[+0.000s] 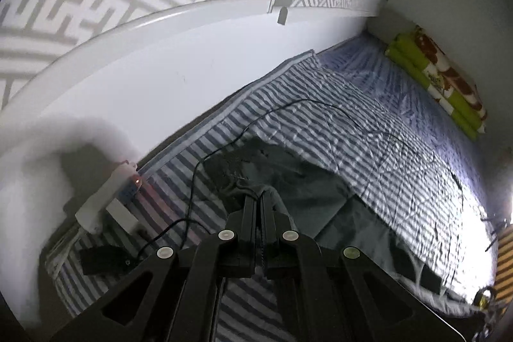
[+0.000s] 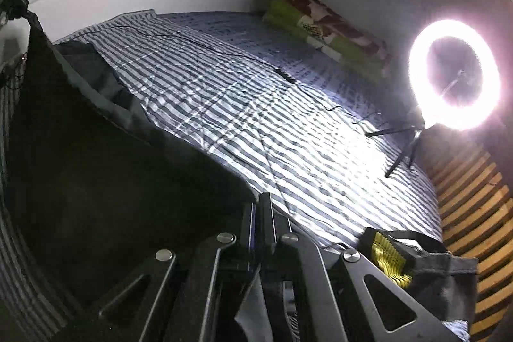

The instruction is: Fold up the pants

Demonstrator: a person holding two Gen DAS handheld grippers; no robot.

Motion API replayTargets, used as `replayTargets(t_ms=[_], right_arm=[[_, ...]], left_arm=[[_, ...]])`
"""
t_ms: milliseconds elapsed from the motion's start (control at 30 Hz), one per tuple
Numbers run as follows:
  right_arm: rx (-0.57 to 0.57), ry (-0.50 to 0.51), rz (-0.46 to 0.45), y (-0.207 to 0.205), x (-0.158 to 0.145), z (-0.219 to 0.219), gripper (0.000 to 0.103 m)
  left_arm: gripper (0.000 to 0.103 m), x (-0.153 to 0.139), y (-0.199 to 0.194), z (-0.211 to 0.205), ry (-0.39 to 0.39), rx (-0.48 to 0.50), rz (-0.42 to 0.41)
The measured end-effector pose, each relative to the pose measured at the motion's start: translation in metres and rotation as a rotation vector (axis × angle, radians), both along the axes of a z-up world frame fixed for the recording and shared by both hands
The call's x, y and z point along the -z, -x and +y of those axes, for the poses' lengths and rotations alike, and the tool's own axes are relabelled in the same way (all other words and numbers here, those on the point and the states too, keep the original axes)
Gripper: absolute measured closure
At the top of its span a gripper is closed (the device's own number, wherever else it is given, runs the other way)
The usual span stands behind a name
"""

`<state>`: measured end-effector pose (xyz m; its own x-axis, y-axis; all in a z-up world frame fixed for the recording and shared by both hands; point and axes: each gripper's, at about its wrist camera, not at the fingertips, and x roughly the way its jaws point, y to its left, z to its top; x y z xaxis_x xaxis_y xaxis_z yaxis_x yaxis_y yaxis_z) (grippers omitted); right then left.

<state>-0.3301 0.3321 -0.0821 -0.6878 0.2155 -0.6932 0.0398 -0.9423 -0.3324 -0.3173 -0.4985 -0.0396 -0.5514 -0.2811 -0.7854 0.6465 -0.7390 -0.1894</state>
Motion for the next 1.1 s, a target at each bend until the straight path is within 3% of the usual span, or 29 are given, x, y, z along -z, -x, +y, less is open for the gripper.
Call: replayTargets(t_ms=[100,233,333,433,533,567,633,733,800,900,1100], right_arm=[[-0.020,0.002,0.017,-0.002,0.001,-0.001,0.101],[0.004,0.053,0.006,0.013,0.006,0.012,0.101],[0.025,0.037,-0.037,0.032,0.026,0.015,0.101],[0.033,0.012,-0.095,0.053,0.052,0.010,0.101],[0.056,-0.033,-0.150,0.072,0.075,0.007,0.101],[0.063,-0.045,-0.167,0.076,0.081,0.008,0.101],[0.086,-0.054,-0.182,0.081,0.088,0.012,0.101],[0.134,-0.033,-0.190,0.084,0.092,0.023,0.101],[0.152,-0.039,-0.199,0.084,0.095,0.026,0.101],[0.172,-0.049,-0.212,0.083,0.097,0.026,0.101],[0.227,-0.064,-0.226,0.088,0.101,0.029,0.101]], left_arm=[[0.102,0.004,-0.018,-0.008,-0.029,-0.006,-0.004],[0.102,0.007,0.003,-0.030,-0.054,-0.021,-0.029],[0.101,0.026,0.064,-0.044,-0.054,-0.022,-0.077],[0.090,0.059,0.131,-0.051,-0.029,-0.044,-0.165],[0.087,0.075,0.163,-0.052,-0.052,-0.065,-0.195],[0.085,0.073,0.165,-0.051,-0.052,-0.058,-0.188],[0.069,0.065,0.161,-0.054,-0.043,-0.037,-0.166],[0.065,0.053,0.139,-0.061,-0.004,-0.070,-0.116],[0.065,0.053,0.124,-0.066,0.007,-0.053,-0.141],[0.055,0.076,0.110,-0.072,-0.055,-0.003,-0.200],[0.057,0.134,0.112,-0.058,-0.079,0.055,-0.279]])
